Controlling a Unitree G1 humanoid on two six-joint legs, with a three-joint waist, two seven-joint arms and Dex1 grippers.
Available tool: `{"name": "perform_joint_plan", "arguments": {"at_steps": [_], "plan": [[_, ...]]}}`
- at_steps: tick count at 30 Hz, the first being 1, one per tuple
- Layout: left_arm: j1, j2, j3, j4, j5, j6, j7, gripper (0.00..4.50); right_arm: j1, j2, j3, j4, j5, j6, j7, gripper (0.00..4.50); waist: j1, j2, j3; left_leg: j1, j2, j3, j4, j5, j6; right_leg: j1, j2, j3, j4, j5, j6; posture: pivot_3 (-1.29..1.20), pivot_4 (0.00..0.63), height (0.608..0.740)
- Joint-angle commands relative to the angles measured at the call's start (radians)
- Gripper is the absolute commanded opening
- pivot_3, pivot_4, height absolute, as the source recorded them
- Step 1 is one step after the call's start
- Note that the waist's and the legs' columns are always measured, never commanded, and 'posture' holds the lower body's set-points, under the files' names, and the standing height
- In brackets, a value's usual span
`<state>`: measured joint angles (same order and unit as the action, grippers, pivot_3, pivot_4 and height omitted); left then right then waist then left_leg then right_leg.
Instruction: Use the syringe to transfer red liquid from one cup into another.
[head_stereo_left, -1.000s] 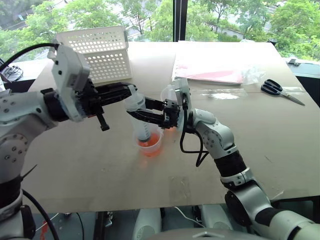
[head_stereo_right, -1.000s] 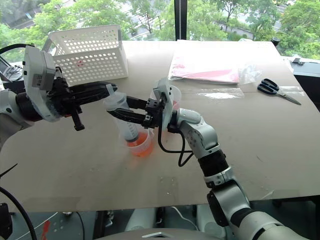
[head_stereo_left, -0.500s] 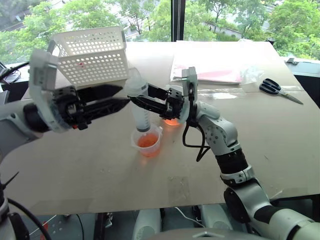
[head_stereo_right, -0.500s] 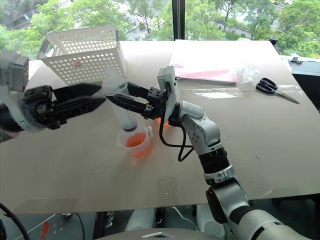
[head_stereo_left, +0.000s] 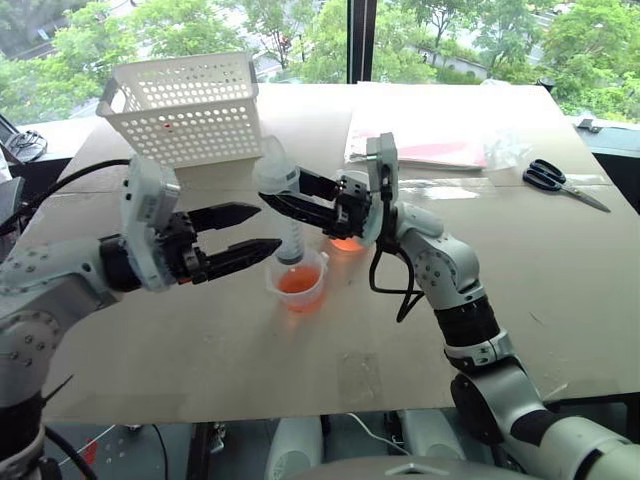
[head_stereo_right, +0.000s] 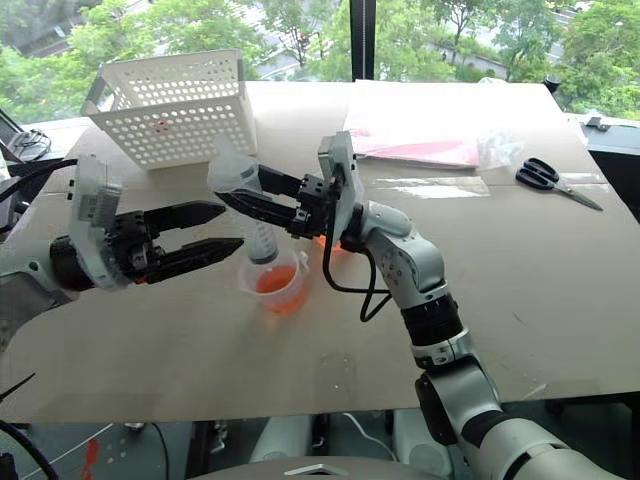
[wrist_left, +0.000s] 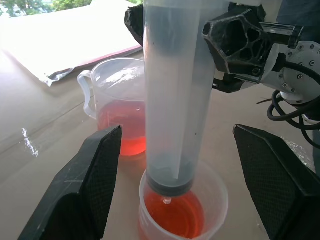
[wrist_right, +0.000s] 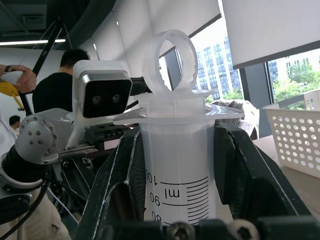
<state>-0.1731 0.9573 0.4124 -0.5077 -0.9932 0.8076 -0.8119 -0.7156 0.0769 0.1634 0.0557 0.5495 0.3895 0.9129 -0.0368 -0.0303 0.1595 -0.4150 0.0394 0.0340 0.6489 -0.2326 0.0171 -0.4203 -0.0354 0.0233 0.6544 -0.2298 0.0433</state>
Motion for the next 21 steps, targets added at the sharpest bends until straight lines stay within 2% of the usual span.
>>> {"name": "perform_joint_plan", "arguments": {"at_steps": [1, 8, 10, 14, 19, 21], "plan": [[-0.066, -0.026, -0.026, 0.008, 0.015, -0.043, 0.007, 3.6, -0.023, 0.003, 0.008, -0.061, 0.021, 0.004, 0.006, 1.45, -0.001, 0.0, 0.0, 0.0, 0.0, 0.0, 0.0, 0.0, 0.0, 0.0, 0.0, 0.0, 0.0, 0.0, 0.0, 0.0, 0.15, 0.74], [-0.122, -0.04, -0.054, 0.03, 0.045, -0.065, -0.011, 3.6, -0.021, -0.001, 0.012, -0.077, 0.027, 0.015, -0.004, 1.45, -0.002, 0.0, 0.0, 0.0, 0.0, 0.0, 0.0, 0.0, 0.0, 0.0, 0.0, 0.0, 0.0, 0.0, 0.0, 0.0, 0.15, 0.74], [-0.132, -0.044, -0.064, 0.031, 0.056, -0.078, -0.022, 3.09, -0.02, -0.002, 0.014, -0.081, 0.031, 0.02, -0.005, 1.45, -0.002, 0.0, 0.0, 0.0, 0.0, 0.0, 0.0, 0.0, 0.0, 0.0, 0.0, 0.0, 0.0, 0.0, 0.0, 0.0, 0.15, 0.74], [-0.134, -0.054, -0.072, 0.024, 0.059, -0.09, -0.038, 1.38, -0.018, -0.003, 0.015, -0.092, 0.041, 0.034, -0.008, 1.44, -0.002, 0.0, 0.0, 0.0, 0.0, 0.0, 0.0, 0.0, 0.0, 0.0, 0.0, 0.0, 0.0, 0.0, 0.0, 0.0, 0.15, 0.74], [-0.133, -0.068, -0.06, 0.021, 0.056, -0.094, -0.033, 1.36, -0.036, -0.013, -0.007, -0.095, 0.074, 0.102, -0.025, 1.44, -0.002, 0.0, 0.0, 0.0, 0.0, 0.0, 0.0, 0.0, 0.0, 0.0, 0.001, 0.0, 0.0, 0.0, 0.0, 0.0, 0.15, 0.74], [-0.139, -0.07, -0.046, 0.022, 0.041, -0.083, -0.024, 1.36, -0.045, -0.037, -0.016, -0.113, 0.097, 0.137, -0.011, 2.46, -0.001, 0.0, 0.0, 0.0, 0.0, 0.0, 0.0, 0.0, 0.0, 0.0, 0.001, 0.0, 0.0, 0.0, 0.0, 0.0, 0.15, 0.74]]}}
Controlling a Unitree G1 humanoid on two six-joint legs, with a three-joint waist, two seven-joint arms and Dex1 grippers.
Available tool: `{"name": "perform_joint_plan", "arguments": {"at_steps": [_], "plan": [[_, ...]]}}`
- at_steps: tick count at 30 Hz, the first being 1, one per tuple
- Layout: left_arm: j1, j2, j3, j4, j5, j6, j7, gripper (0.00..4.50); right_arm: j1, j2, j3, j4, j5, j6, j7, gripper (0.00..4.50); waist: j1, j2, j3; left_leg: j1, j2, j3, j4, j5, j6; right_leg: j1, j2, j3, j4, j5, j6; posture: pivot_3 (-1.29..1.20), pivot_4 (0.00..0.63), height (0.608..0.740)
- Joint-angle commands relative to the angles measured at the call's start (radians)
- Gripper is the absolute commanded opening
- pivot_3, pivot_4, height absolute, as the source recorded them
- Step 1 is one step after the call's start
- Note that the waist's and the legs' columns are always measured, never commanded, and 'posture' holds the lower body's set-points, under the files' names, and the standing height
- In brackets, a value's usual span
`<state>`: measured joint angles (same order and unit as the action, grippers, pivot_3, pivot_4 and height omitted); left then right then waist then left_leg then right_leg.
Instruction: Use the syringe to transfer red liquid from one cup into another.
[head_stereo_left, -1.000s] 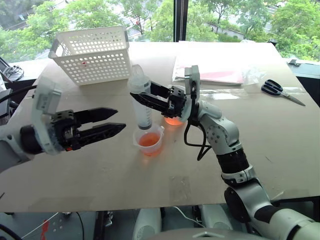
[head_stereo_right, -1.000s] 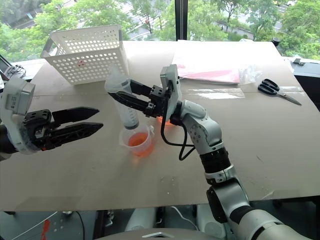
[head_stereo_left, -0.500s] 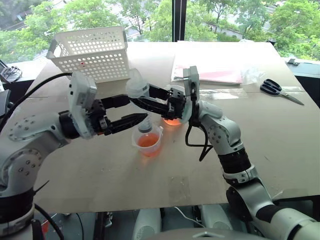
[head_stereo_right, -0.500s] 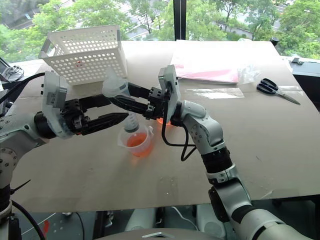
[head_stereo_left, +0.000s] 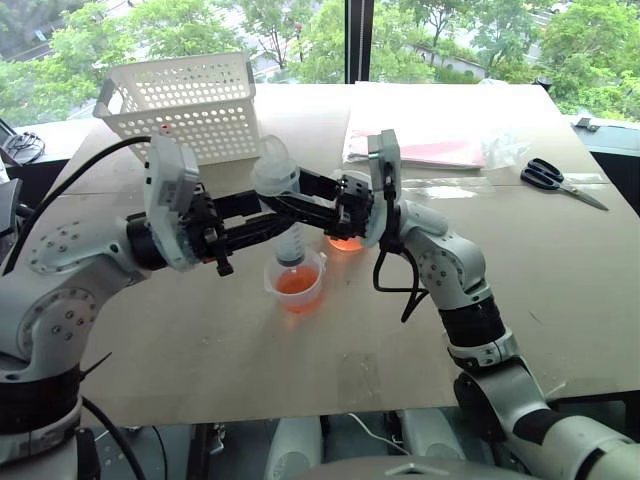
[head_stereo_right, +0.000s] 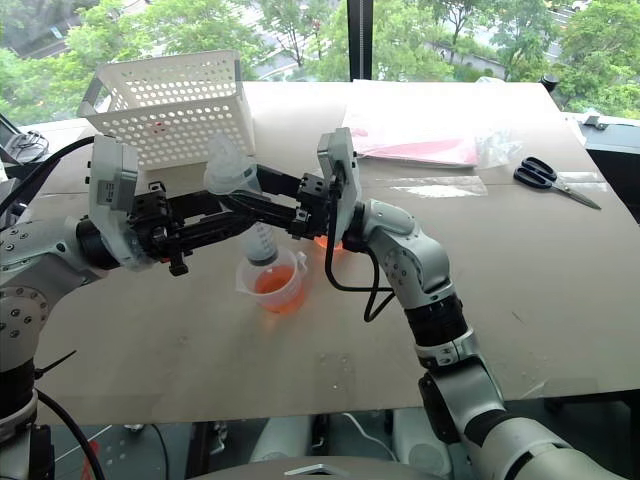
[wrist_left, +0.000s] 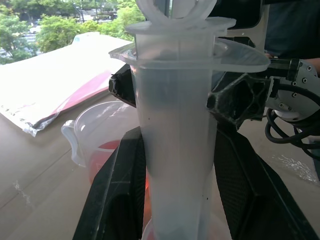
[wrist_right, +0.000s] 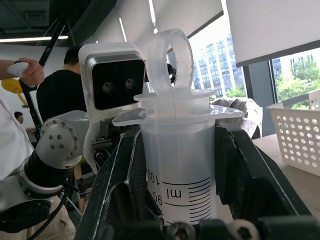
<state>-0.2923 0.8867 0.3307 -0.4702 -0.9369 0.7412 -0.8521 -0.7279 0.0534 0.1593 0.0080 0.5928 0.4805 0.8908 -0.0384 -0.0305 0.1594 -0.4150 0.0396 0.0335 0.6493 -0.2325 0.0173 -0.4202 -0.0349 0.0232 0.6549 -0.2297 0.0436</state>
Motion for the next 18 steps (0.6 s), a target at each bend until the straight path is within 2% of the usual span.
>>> {"name": "perform_joint_plan", "arguments": {"at_steps": [1, 3, 5, 9, 10, 12, 14, 16, 18], "plan": [[-0.022, -0.001, 0.047, -0.015, -0.031, -0.006, 0.022, 1.36, -0.035, -0.03, -0.007, -0.076, 0.048, 0.047, 0.022, 2.82, 0.0, 0.0, 0.0, 0.0, 0.0, 0.0, 0.0, 0.0, 0.0, 0.0, 0.0, 0.0, 0.0, 0.0, 0.0, 0.0, 0.15, 0.74], [-0.029, 0.0, 0.089, -0.004, -0.107, 0.035, 0.046, 1.36, -0.051, -0.059, -0.028, -0.085, 0.05, 0.058, 0.008, 3.77, 0.0, 0.0, 0.0, 0.0, 0.0, 0.0, 0.0, 0.0, 0.0, 0.0, 0.0, 0.0, 0.0, 0.0, 0.0, 0.0, 0.15, 0.74], [-0.032, 0.011, 0.137, 0.015, -0.194, 0.089, 0.081, 1.36, -0.072, -0.112, -0.055, -0.122, 0.094, 0.1, 0.034, 4.44, 0.0, 0.0, 0.0, 0.0, 0.0, -0.001, 0.0, 0.0, 0.0, 0.0, 0.0, 0.0, 0.0, 0.0, 0.0, 0.0, 0.15, 0.74], [-0.042, 0.027, 0.201, 0.043, -0.338, 0.164, 0.174, 1.36, -0.095, -0.186, -0.08, -0.162, 0.123, 0.119, 0.052, 4.5, 0.0, 0.0, 0.0, -0.001, 0.001, -0.001, 0.0, 0.0, 0.0, 0.0, 0.0, -0.001, 0.0, 0.0, 0.0, 0.0, 0.15, 0.74], [-0.05, 0.029, 0.223, 0.061, -0.411, 0.184, 0.231, 1.36, -0.092, -0.213, -0.081, -0.183, 0.121, 0.112, 0.064, 4.5, 0.001, 0.0, 0.0, 0.0, 0.001, -0.001, 0.0, 0.0, 0.0, 0.0, 0.0, -0.001, 0.0, 0.0, 0.0, 0.0, 0.15, 0.74], [-0.059, 0.069, 0.276, 0.151, -0.663, 0.211, 0.443, 1.36, -0.061, -0.317, -0.089, -0.245, 0.108, 0.108, 0.118, 4.5, 0.002, -0.001, 0.001, 0.0, 0.001, -0.002, 0.0, 0.0, 0.0, 0.0, 0.0, -0.001, 0.0, 0.0, 0.0, 0.0, 0.15, 0.74], [-0.038, 0.118, 0.319, 0.205, -0.809, 0.218, 0.605, 1.36, -0.013, -0.428, -0.091, -0.306, 0.085, 0.098, 0.163, 4.5, 0.004, -0.002, 0.001, -0.001, 0.003, -0.003, 0.001, 0.0, 0.0, 0.001, -0.002, -0.003, 0.0, 0.0, 0.001, 0.0, 0.15, 0.74], [-0.007, 0.176, 0.354, 0.242, -0.846, 0.239, 0.7, 1.36, 0.055, -0.537, -0.105, -0.364, 0.068, 0.089, 0.201, 4.5, 0.004, -0.002, 0.002, -0.001, 0.002, -0.003, 0.001, 0.0, 0.0, 0.001, -0.003, -0.003, -0.002, 0.0, 0.001, 0.0, 0.15, 0.74], [0.012, 0.214, 0.364, 0.263, -0.885, 0.248, 0.757, 1.36, 0.09, -0.592, -0.114, -0.39, 0.071, 0.085, 0.215, 4.5, 0.006, -0.002, 0.002, -0.001, 0.002, -0.003, 0.0, 0.0, 0.0, 0.002, -0.004, -0.004, -0.003, 0.0, 0.001, 0.0, 0.15, 0.74]]}}
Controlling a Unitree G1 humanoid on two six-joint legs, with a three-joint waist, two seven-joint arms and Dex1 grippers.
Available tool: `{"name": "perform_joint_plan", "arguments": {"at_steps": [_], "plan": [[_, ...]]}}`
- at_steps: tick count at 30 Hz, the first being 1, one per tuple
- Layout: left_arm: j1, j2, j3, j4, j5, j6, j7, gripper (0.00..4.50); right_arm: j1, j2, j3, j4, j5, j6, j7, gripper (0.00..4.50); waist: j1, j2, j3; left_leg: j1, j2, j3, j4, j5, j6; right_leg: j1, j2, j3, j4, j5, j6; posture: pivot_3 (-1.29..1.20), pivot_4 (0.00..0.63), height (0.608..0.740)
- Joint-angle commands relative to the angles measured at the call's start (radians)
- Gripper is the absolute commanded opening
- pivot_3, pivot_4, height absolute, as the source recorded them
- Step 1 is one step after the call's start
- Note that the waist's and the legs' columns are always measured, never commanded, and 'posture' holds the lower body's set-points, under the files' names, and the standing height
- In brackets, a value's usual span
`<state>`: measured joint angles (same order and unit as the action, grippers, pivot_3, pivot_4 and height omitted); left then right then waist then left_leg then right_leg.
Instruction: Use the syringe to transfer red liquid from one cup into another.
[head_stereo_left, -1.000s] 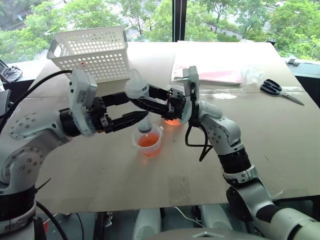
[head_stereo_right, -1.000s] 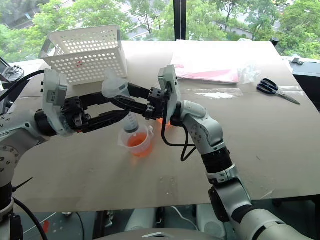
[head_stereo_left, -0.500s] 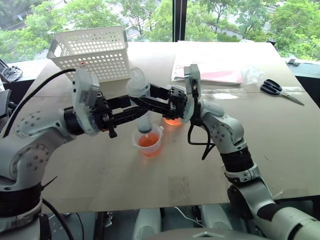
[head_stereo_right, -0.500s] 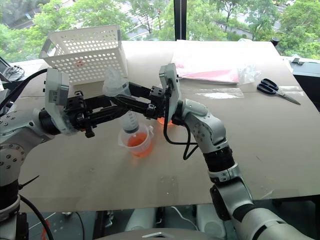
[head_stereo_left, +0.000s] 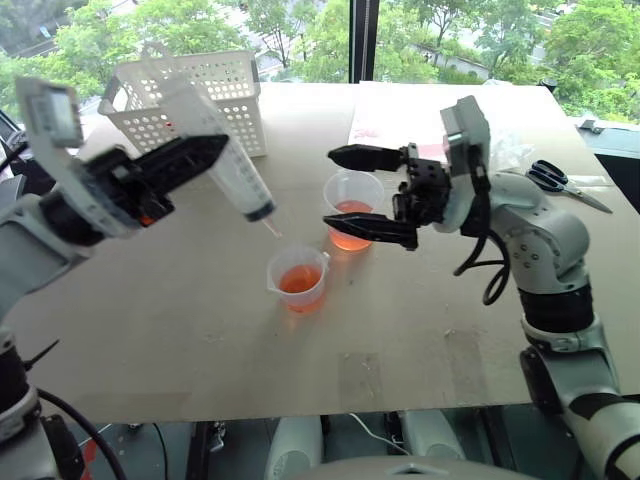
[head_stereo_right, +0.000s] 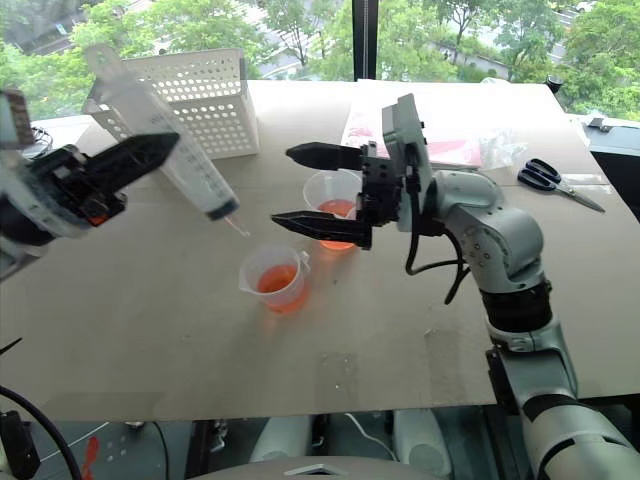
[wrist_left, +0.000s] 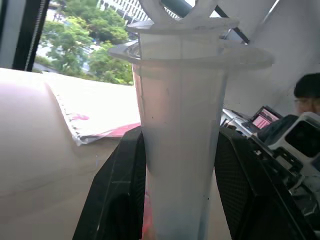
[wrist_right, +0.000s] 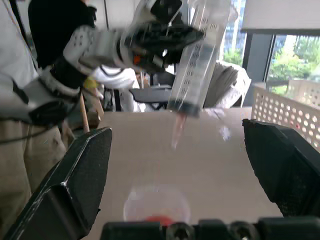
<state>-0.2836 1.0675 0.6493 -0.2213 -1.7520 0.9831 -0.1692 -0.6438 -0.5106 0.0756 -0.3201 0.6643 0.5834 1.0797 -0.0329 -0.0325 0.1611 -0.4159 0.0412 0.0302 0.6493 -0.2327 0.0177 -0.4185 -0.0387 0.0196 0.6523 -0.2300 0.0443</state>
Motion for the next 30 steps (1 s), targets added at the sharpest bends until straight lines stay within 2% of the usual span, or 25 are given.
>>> {"name": "perform_joint_plan", "arguments": {"at_steps": [1, 2, 4, 6, 8, 11, 15, 18, 20, 22, 24, 26, 28, 30], "plan": [[0.028, 0.075, 0.056, 0.059, -0.097, 0.036, 0.11, 1.36, 0.048, -0.071, -0.063, -0.089, 0.017, -0.013, 0.032, 4.5, 0.002, 0.0, 0.001, 0.0, 0.0, 0.0, 0.0, 0.0, 0.0, 0.0, 0.0, 0.0, 0.0, 0.0, 0.0, 0.0, 0.15, 0.74], [0.068, 0.139, 0.056, 0.147, -0.143, 0.116, 0.099, 1.36, 0.102, -0.119, -0.11, -0.124, 0.035, -0.003, 0.033, 4.5, 0.001, 0.0, 0.001, 0.0, 0.0, 0.001, 0.0, 0.0, 0.0, 0.0, 0.0, 0.0, 0.001, 0.0, 0.0, 0.0, 0.15, 0.74], [0.123, 0.243, 0.024, 0.279, -0.144, 0.253, 0.056, 1.36, 0.19, -0.185, -0.178, -0.179, 0.062, 0.011, 0.028, 4.5, 0.002, -0.001, 0.003, 0.001, -0.001, 0.001, 0.0, 0.0, 0.0, 0.0, 0.001, 0.0, 0.001, 0.0, 0.0, 0.0, 0.15, 0.74], [0.123, 0.3, -0.05, 0.352, -0.1, 0.324, 0.001, 1.36, 0.263, -0.217, -0.213, -0.215, 0.07, 0.005, 0.01, 4.5, 0.003, 0.0, 0.003, 0.002, -0.001, 0.002, -0.001, 0.0, 0.0, 0.0, 0.001, 0.0, 0.001, -0.001, -0.001, 0.0, 0.15, 0.74], [0.053, 0.31, -0.168, 0.412, -0.034, 0.35, -0.002, 1.36, 0.329, -0.234, -0.24, -0.237, 0.067, 0.0, -0.01, 4.5, 0.007, -0.001, 0.003, 0.002, -0.002, 0.004, -0.001, 0.0, 0.0, 0.0, 0.002, 0.0, 0.001, -0.002, -0.002, 0.0, 0.15, 0.74], [-0.118, 0.248, -0.338, 0.485, 0.077, 0.392, -0.008, 1.36, 0.422, -0.246, -0.264, -0.274, 0.037, -0.034, -0.035, 4.5, 0.028, -0.001, 0.003, 0.002, -0.002, 0.008, -0.001, 0.0, 0.0, 0.0, 0.002, 0.0, 0.001, -0.002, -0.003, 0.0, 0.15, 0.74], [-0.319, 0.135, -0.458, 0.608, 0.255, 0.43, -0.024, 1.36, 0.487, -0.25, -0.283, -0.311, 0.035, -0.046, -0.078, 4.5, 0.037, -0.003, 0.003, 0.001, -0.003, 0.008, 0.001, 0.0, 0.0, 0.001, 0.002, 0.0, 0.0, -0.002, -0.002, 0.0, 0.15, 0.74], [-0.403, 0.089, -0.478, 0.671, 0.357, 0.467, -0.053, 1.36, 0.503, -0.252, -0.287, -0.322, 0.037, -0.05, -0.1, 4.5, 0.037, -0.005, 0.003, 0.001, -0.002, 0.008, 0.001, 0.0, 0.0, 0.001, 0.003, 0.0, -0.001, -0.001, -0.001, 0.0, 0.15, 0.74], [-0.463, 0.014, -0.58, 0.727, 0.512, 0.427, -0.106, 1.36, 0.574, -0.243, -0.299, -0.373, 0.008, -0.071, -0.135, 4.5, 0.037, -0.005, 0.004, 0.0, -0.002, 0.008, 0.001, 0.0, 0.0, 0.001, 0.003, 0.0, -0.002, -0.001, -0.001, 0.0, 0.15, 0.74], [-0.496, -0.038, -0.628, 0.782, 0.624, 0.401, -0.144, 1.36, 0.623, -0.235, -0.313, -0.416, 0.004, -0.089, -0.159, 4.5, 0.048, -0.004, 0.003, 0.0, -0.003, 0.007, 0.0, 0.0, 0.0, 0.001, 0.003, 0.0, -0.002, -0.001, -0.001, 0.0, 0.15, 0.74], [-0.505, -0.061, -0.633, 0.816, 0.703, 0.384, -0.187, 2.43, 0.641, -0.23, -0.325, -0.445, 0.026, -0.092, -0.178, 4.5, 0.045, -0.005, 0.003, 0.0, -0.003, 0.007, 0.0, 0.0, 0.0, 0.001, 0.003, 0.0, -0.002, -0.001, -0.001, 0.0, 0.15, 0.74], [-0.506, -0.074, -0.642, 0.817, 0.772, 0.374, -0.234, 3.28, 0.654, -0.228, -0.334, -0.464, 0.049, -0.096, -0.184, 4.5, 0.039, -0.006, 0.003, 0.0, -0.003, 0.008, 0.001, 0.0, 0.0, 0.001, 0.003, 0.0, -0.002, -0.001, -0.001, 0.0, 0.15, 0.74], [-0.508, -0.086, -0.63, 0.816, 0.809, 0.385, -0.27, 4.45, 0.661, -0.231, -0.336, -0.471, 0.06, -0.109, -0.177, 4.5, 0.037, -0.005, 0.003, 0.002, -0.003, 0.008, 0.001, 0.0, 0.0, 0.003, 0.003, 0.0, -0.002, -0.001, -0.001, 0.0, 0.15, 0.74], [-0.5, -0.093, -0.602, 0.8, 0.821, 0.406, -0.287, 4.45, 0.662, -0.237, -0.345, -0.473, 0.085, -0.118, -0.164, 4.5, 0.037, -0.005, 0.002, 0.003, -0.003, 0.007, 0.002, 0.0, 0.0, 0.004, 0.003, 0.0, -0.002, -0.001, -0.001, 0.0, 0.15, 0.74]]}}
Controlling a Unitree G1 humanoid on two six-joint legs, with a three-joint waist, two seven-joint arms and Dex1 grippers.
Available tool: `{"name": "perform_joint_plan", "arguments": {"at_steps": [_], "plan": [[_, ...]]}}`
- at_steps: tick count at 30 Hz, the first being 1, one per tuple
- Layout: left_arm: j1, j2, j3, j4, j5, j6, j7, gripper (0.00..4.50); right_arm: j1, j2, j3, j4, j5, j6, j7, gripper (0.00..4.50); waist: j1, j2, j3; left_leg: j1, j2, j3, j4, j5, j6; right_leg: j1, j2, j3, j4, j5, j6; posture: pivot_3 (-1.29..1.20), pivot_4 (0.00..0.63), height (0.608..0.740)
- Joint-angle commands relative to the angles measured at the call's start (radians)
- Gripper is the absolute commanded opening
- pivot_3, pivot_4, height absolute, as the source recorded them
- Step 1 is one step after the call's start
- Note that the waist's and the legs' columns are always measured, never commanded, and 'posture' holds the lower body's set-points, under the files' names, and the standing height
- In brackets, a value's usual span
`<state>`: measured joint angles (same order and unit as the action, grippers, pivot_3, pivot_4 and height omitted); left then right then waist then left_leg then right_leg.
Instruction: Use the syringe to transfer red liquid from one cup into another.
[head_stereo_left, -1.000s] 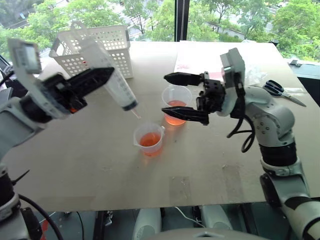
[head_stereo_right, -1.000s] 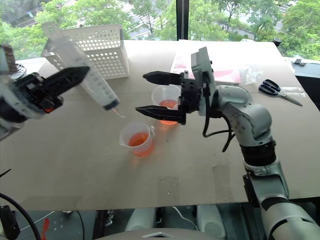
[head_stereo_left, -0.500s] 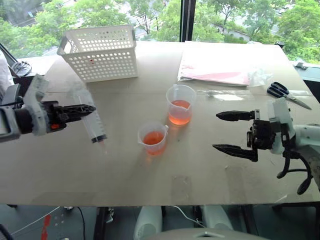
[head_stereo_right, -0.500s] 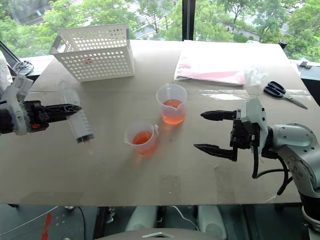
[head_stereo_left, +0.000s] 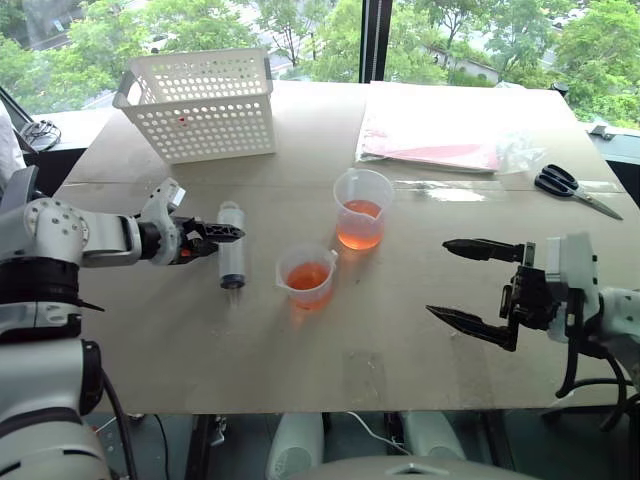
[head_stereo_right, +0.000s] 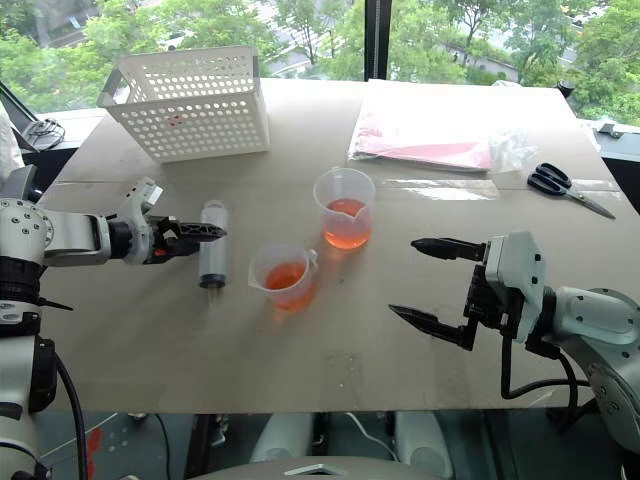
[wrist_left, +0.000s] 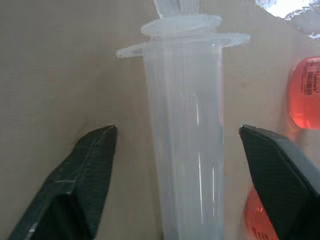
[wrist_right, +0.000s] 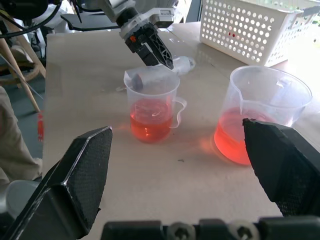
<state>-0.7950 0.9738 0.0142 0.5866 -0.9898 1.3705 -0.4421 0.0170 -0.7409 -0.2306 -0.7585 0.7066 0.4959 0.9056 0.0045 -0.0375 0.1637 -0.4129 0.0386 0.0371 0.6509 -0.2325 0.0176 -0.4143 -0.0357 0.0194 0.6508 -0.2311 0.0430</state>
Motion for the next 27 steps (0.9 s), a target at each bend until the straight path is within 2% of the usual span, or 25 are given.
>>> {"name": "perform_joint_plan", "arguments": {"at_steps": [1, 5, 7, 8, 11, 13, 14, 18, 20, 24, 27], "plan": [[0.021, 0.001, 0.06, -0.027, 0.056, 0.039, -0.017, 4.45, -0.002, -0.009, -0.048, -0.035, 0.066, -0.029, 0.015, 4.5, -0.002, 0.0, 0.0, 0.001, 0.0, 0.0, 0.0, 0.0, 0.0, 0.001, 0.0, 0.0, 0.001, 0.0, -0.001, 0.0, 0.15, 0.74], [0.07, 0.007, 0.223, -0.123, 0.036, 0.11, 0.011, 4.45, -0.021, -0.022, -0.07, -0.026, 0.137, -0.024, 0.033, 4.5, -0.016, 0.0, 0.0, 0.0, 0.001, -0.002, 0.001, 0.0, 0.0, 0.0, 0.0, 0.0, 0.001, 0.0, 0.0, 0.0, 0.15, 0.74], [0.161, 0.016, 0.358, -0.287, 0.006, 0.104, 0.02, 4.45, -0.024, -0.036, -0.069, -0.003, 0.135, -0.031, 0.054, 4.5, -0.019, -0.001, 0.0, -0.001, 0.001, -0.006, 0.001, 0.0, 0.0, 0.0, 0.0, 0.0, 0.001, 0.0, 0.0, 0.0, 0.15, 0.74], [0.209, 0.004, 0.419, -0.384, 0.003, 0.075, 0.033, 4.45, -0.024, -0.04, -0.067, 0.013, 0.132, -0.035, 0.066, 4.5, -0.019, -0.001, 0.0, -0.001, 0.002, -0.007, 0.001, 0.0, 0.0, 0.0, -0.001, 0.0, 0.001, 0.0, 0.0, 0.0, 0.15, 0.74], [0.432, -0.049, 0.546, -0.757, 0.073, -0.186, -0.028, 4.45, -0.029, -0.056, -0.062, 0.059, 0.113, -0.042, 0.088, 4.5, -0.019, -0.001, 0.001, -0.002, 0.003, -0.006, 0.0, 0.0, 0.0, -0.001, -0.004, 0.001, 0.0, 0.0, 0.0, 0.0, 0.15, 0.74], [0.506, -0.108, 0.645, -0.896, 0.008, -0.191, -0.006, 4.45, -0.031, -0.058, -0.066, 0.1, 0.093, -0.05, 0.083, 4.5, -0.013, -0.001, 0.001, -0.002, 0.003, -0.006, 0.0, 0.0, 0.0, -0.001, -0.011, 0.0, -0.001, 0.0, 0.0, 0.0, 0.15, 0.74], [0.557, -0.141, 0.674, -0.974, 0.019, -0.237, -0.002, 4.45, -0.02, -0.06, -0.071, 0.128, 0.073, -0.058, 0.086, 4.5, -0.007, -0.001, 0.001, -0.002, 0.002, -0.007, -0.001, 0.0, 0.0, 0.0, -0.013, 0.0, -0.002, -0.001, -0.002, 0.0, 0.15, 0.74], [0.801, -0.266, 0.735, -1.206, 0.06, -0.423, -0.078, 4.45, 0.06, -0.02, -0.095, 0.251, -0.033, -0.162, 0.094, 4.5, 0.008, 0.0, -0.001, -0.001, 0.0, -0.008, 0.0, 0.0, 0.0, 0.003, -0.014, -0.001, -0.006, -0.002, -0.004, 0.0, 0.15, 0.74], [0.957, -0.307, 0.744, -1.278, 0.128, -0.52, -0.133, 4.45, 0.14, -0.015, -0.128, 0.292, -0.074, -0.207, 0.115, 4.5, 0.01, 0.001, -0.001, -0.002, 0.0, -0.008, 0.0, 0.0, 0.001, 0.003, -0.012, -0.002, -0.006, -0.002, -0.004, 0.0, 0.15, 0.74], [1.248, -0.385, 0.75, -1.319, 0.234, -0.692, -0.27, 4.45, 0.286, -0.023, -0.184, 0.407, -0.174, -0.323, 0.161, 4.5, 0.009, 0.002, -0.002, -0.001, 0.0, -0.005, 0.0, -0.001, 0.001, 0.003, -0.008, -0.002, -0.007, -0.002, -0.004, 0.0, 0.15, 0.74], [1.428, -0.427, 0.72, -1.281, 0.303, -0.8, -0.38, 4.45, 0.353, -0.023, -0.222, 0.486, -0.202, -0.376, 0.192, 4.5, 0.008, 0.002, -0.002, -0.001, 0.0, -0.002, 0.001, -0.001, 0.002, 0.003, -0.007, -0.001, -0.008, -0.002, -0.004, 0.0, 0.15, 0.74]]}}
